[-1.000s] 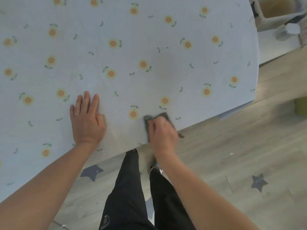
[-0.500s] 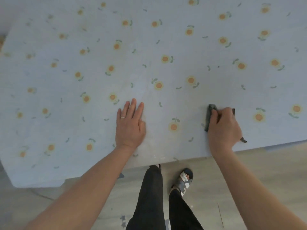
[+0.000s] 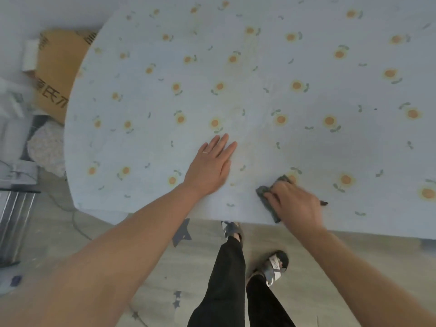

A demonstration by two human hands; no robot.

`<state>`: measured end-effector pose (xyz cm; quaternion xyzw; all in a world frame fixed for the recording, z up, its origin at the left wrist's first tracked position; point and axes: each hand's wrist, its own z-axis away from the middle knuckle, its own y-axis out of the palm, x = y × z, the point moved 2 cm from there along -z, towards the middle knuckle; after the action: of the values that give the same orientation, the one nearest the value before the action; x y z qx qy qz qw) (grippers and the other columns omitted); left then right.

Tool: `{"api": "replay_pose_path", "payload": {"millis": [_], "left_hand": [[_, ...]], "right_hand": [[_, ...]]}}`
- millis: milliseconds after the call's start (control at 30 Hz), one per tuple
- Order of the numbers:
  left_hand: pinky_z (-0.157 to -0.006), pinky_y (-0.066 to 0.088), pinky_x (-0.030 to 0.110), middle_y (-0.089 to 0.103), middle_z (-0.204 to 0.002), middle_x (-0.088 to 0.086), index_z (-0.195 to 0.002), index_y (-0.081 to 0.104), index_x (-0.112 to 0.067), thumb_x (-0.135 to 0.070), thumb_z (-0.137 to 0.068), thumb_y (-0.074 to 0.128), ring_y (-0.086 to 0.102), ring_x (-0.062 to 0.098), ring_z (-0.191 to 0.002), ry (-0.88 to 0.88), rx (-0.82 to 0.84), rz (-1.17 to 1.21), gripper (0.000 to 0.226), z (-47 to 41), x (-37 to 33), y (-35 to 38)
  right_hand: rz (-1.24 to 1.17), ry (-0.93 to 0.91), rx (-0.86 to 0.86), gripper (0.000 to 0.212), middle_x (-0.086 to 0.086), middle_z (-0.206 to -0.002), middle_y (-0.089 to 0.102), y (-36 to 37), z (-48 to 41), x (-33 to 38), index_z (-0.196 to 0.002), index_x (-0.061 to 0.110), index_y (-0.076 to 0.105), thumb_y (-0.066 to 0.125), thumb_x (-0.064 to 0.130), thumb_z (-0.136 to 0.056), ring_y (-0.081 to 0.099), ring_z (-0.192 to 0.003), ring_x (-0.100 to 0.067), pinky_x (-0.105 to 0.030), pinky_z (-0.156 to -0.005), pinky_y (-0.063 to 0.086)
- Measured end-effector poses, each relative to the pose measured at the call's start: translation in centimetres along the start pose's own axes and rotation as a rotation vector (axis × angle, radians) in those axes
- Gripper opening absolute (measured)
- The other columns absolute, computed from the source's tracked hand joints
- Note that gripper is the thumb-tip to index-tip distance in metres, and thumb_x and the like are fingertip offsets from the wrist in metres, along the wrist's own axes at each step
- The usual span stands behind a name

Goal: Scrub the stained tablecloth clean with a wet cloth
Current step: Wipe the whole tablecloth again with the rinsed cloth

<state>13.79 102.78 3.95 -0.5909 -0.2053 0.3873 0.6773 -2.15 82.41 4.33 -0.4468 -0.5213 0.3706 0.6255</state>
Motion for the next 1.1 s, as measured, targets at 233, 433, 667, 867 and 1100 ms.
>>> {"api": "replay_pose_path", "payload": {"millis": [233,433,667,867,1100], "left_hand": [[-0.128,0.015,0.051,0.008,-0.173,0.003,-0.166,0.015,-0.024,-0.045,-0.109,0.018,0.007,0.027,-0.160,-0.221,-0.020,-0.076,0.060,6.2,6.6,-0.1],[-0.129,0.013,0.050,0.011,-0.173,-0.001,-0.165,0.020,-0.025,-0.042,-0.109,0.020,0.006,0.020,-0.160,-0.167,-0.050,-0.085,0.059,7.6,8.4,0.3],[-0.129,0.010,0.047,0.018,-0.172,-0.001,-0.162,0.030,-0.024,-0.033,-0.108,0.028,0.010,0.019,-0.160,-0.134,-0.133,-0.013,0.056,7.2,9.3,0.9],[-0.129,0.014,0.049,0.023,-0.171,0.001,-0.161,0.035,-0.022,-0.029,-0.106,0.032,0.015,0.020,-0.159,-0.132,-0.173,0.020,0.055,7.5,9.3,1.0],[-0.127,0.017,0.051,0.027,-0.170,0.001,-0.158,0.039,-0.020,-0.026,-0.104,0.035,0.018,0.020,-0.159,-0.128,-0.205,0.049,0.055,7.2,9.3,0.9]], "right_hand": [[-0.155,0.559,-0.211,0.034,-0.005,-0.071,0.055,-1.4,-2.7,-2.1,-0.081,0.014,0.046,0.046,0.040,-0.103,0.051,-0.061,-0.029,-0.034,-0.054,0.032],[-0.117,-0.016,0.038,0.037,0.011,-0.059,0.047,3.8,1.4,11.9,-0.071,0.020,0.052,0.053,0.041,-0.101,0.048,-0.044,-0.009,-0.025,-0.035,0.037],[-0.010,0.191,-0.110,0.033,0.006,-0.069,0.051,0.1,-3.5,2.5,-0.083,0.019,0.053,0.050,0.046,-0.100,0.044,-0.056,-0.019,-0.031,-0.052,0.035],[-0.142,0.595,-0.201,0.032,0.001,-0.070,0.051,0.8,-5.2,5.3,-0.084,0.017,0.045,0.045,0.041,-0.104,0.048,-0.060,-0.026,-0.033,-0.053,0.024],[-0.160,-0.202,0.044,0.032,0.007,-0.063,0.050,5.7,1.8,15.9,-0.071,0.019,0.054,0.054,0.038,-0.097,0.051,-0.052,-0.015,-0.031,-0.039,0.039]]}}
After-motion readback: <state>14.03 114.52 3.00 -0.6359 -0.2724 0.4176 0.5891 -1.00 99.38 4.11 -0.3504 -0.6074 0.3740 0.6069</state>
